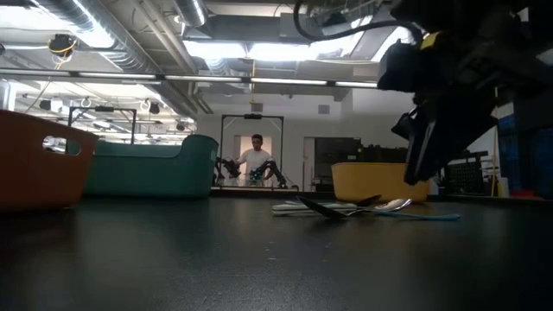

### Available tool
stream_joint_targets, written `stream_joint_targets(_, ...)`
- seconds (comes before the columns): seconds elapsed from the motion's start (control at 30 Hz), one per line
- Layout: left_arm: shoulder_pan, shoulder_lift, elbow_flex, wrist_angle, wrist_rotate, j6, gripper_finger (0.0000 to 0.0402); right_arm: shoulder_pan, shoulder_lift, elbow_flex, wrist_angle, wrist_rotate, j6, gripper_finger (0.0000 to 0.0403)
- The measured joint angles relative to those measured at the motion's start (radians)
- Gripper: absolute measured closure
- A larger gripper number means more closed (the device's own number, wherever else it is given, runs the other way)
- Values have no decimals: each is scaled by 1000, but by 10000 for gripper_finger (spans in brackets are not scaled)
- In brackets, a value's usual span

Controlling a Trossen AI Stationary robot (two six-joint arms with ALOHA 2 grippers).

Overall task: Sort silverware by color (type)
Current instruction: Put the light blue spoon into the orange bin

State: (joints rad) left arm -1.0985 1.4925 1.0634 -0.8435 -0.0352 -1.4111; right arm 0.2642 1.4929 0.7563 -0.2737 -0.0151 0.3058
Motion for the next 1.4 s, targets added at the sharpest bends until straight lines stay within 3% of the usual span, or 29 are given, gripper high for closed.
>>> stream_joint_targets(0.3, 0, 0, 53, 0, 0, 0, 320, 0, 99, 1, 49, 2, -25, 297)
stream_joint_targets(0.47, 1, 0, 75, 0, -1, -1, 320, 0, 126, 2, 54, 58, -26, 297)
stream_joint_targets(1.4, 38, -1, 121, 0, -9, 6, 320, -3, 129, 28, 90, 80, -79, 297)
